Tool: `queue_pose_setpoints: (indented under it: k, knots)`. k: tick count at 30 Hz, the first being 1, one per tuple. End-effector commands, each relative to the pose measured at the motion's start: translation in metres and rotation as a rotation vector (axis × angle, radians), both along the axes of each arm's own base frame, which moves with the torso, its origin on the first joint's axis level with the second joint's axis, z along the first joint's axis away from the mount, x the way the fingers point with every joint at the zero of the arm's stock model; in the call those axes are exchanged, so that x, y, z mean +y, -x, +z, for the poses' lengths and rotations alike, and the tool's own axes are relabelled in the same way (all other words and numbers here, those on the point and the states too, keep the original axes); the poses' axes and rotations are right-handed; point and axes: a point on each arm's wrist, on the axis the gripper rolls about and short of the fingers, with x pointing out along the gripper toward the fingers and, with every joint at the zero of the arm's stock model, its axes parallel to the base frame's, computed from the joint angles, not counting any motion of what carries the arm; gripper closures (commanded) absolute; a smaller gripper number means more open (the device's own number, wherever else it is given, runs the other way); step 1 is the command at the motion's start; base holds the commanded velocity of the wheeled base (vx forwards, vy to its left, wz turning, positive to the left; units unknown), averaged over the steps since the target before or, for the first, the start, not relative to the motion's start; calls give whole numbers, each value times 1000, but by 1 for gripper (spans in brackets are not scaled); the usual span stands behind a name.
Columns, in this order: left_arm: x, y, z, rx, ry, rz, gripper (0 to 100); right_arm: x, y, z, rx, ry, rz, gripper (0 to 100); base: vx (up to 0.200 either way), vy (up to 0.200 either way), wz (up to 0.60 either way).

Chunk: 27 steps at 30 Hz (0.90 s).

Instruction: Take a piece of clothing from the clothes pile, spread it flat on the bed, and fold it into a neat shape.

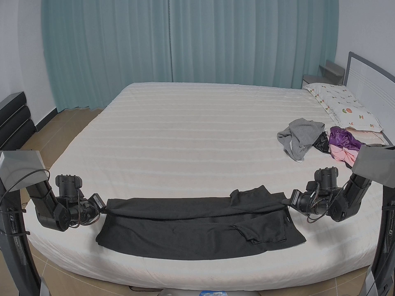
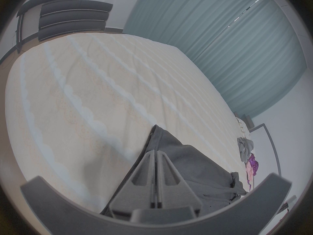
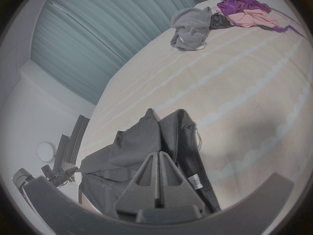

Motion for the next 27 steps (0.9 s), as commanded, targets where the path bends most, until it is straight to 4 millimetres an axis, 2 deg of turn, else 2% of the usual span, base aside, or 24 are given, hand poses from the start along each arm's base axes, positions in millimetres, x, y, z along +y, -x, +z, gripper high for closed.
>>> queue_pose_setpoints:
  k: [1,2,3,11,14,15,17,18,23,27]
  knots:
    - [0,2,-4,17,3,1,0,2,2,-7,20,12,14,100,0,0,0]
    - [0,3,-4,20,2,0,0,3,2,-6,18,14,17,100,0,0,0]
    - [-1,4,-5,23,2,-1,0,3,1,-5,13,12,19,0,0,0,0]
    - [2,-1,7,-22,12,17,0,1,-14,17,-73,-21,19,0,0,0,0]
    - [2,-10,10,-48,31,34,0,3,-23,16,-91,-23,21,0,0,0,0]
    - [3,-19,15,-74,39,46,0,4,-29,13,-94,-23,24,0,0,0,0]
    - [3,-19,15,-74,39,46,0,4,-29,13,-94,-23,24,0,0,0,0]
    - [4,-34,15,-82,41,46,0,8,-39,5,-68,-21,30,0,0,0,0]
    - [-1,-54,-1,-38,37,38,0,6,-44,2,-41,-19,23,0,0,0,0]
    - [-7,-62,-16,-23,6,40,0,3,-43,1,-22,-23,2,0,0,0,0]
